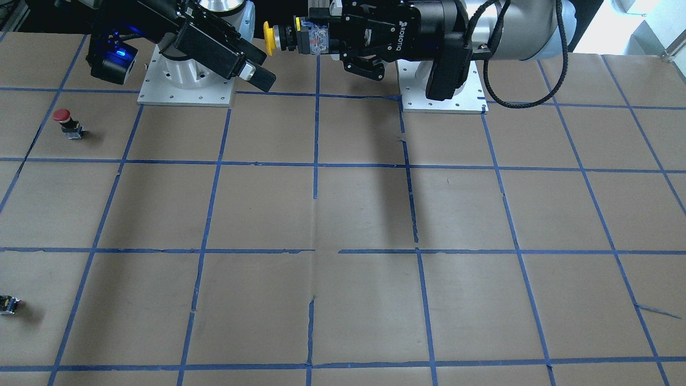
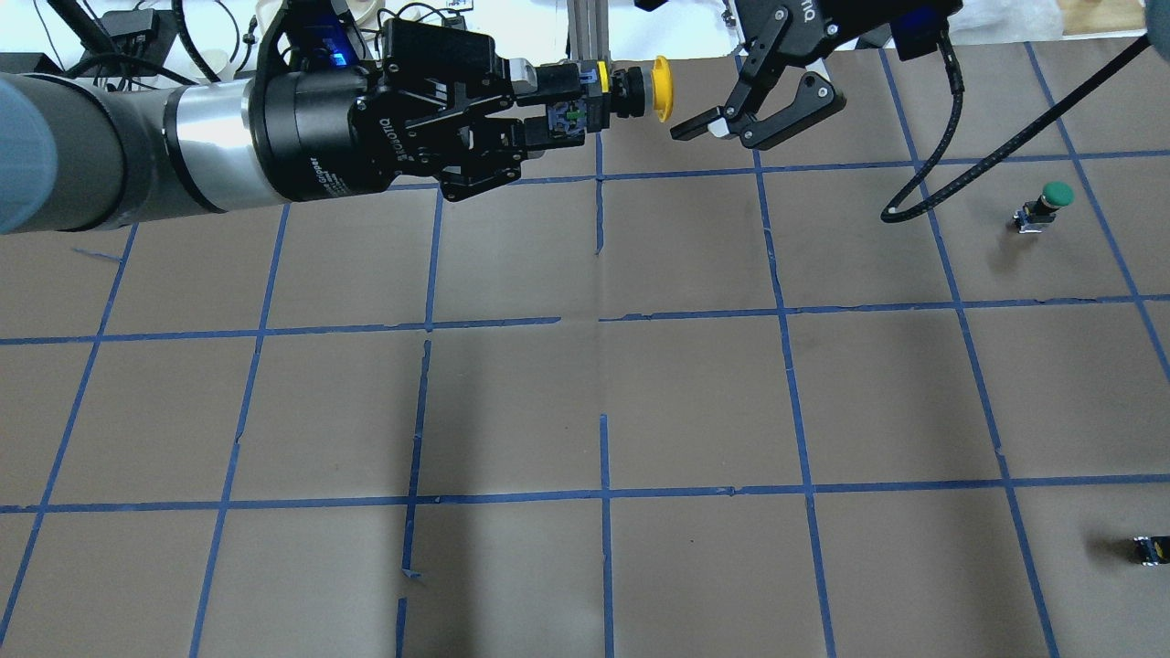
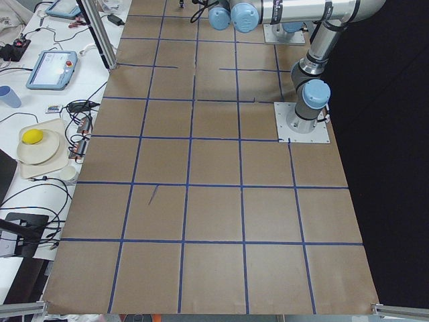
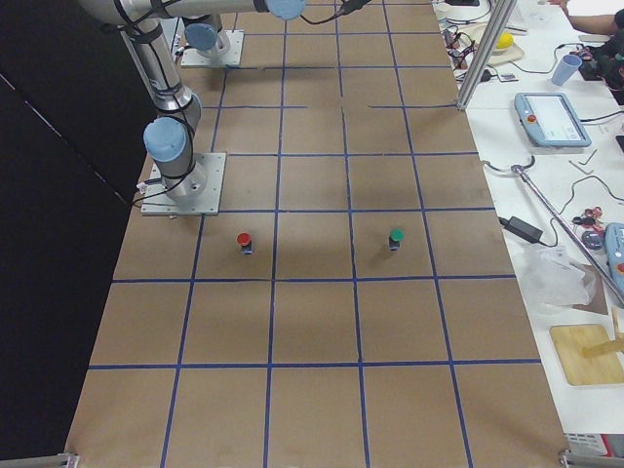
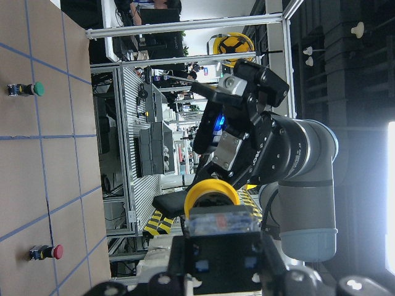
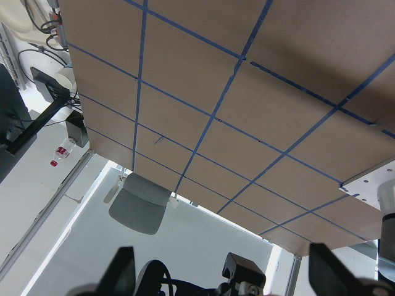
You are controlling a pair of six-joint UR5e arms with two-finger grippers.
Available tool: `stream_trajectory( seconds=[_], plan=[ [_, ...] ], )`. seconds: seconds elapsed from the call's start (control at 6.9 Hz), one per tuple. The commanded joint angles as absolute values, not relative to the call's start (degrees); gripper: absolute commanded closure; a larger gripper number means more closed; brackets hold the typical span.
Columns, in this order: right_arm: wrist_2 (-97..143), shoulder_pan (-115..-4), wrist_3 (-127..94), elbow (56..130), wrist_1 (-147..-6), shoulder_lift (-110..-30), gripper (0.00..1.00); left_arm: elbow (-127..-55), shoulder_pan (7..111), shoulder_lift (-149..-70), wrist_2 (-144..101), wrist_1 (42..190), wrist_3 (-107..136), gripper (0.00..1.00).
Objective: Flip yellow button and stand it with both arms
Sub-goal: 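Close the right gripper on the yellow cap held by the left gripper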
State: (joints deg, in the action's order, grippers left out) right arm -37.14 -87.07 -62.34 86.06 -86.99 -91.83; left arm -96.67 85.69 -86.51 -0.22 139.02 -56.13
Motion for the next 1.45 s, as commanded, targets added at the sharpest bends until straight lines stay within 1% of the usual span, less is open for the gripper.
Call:
stream_trajectory(
  seconds=[0.0,0.43,0.58,0.72,0.87,1.01,1.16,1.3],
  plan=[
    [-36.7,-87.4,-62.6,86.2,-86.7,-92.3,0.05,-96.7,85.8,-86.4,-0.3,139.0,-56.2,0.82],
    [-37.0,-87.7,-62.8,86.3,-82.8,-93.8,0.09,-96.8,85.7,-86.6,-0.3,139.0,-56.2,0.82],
    [-37.1,-87.7,-62.8,86.3,-82.8,-93.8,0.14,-96.8,85.7,-86.6,-0.3,139.0,-56.2,0.82],
    [-37.0,-87.7,-62.8,86.3,-82.5,-93.9,0.14,-96.7,85.7,-86.6,-0.3,139.0,-56.2,0.82],
    [-36.9,-87.7,-62.9,86.3,-82.5,-93.9,0.19,-96.7,85.7,-86.5,-0.4,139.0,-56.2,0.82],
    [-36.7,-87.8,-62.8,86.3,-82.5,-93.9,0.32,-96.7,85.3,-86.6,-0.3,138.9,-56.2,0.82],
    [-36.7,-87.7,-62.8,86.3,-82.5,-94.1,0.53,-96.7,85.3,-86.7,-0.3,138.9,-56.2,0.82],
    [-36.7,-87.7,-62.8,86.3,-82.5,-94.1,0.61,-96.6,85.3,-86.6,-0.3,138.7,-56.2,0.82]
  ],
)
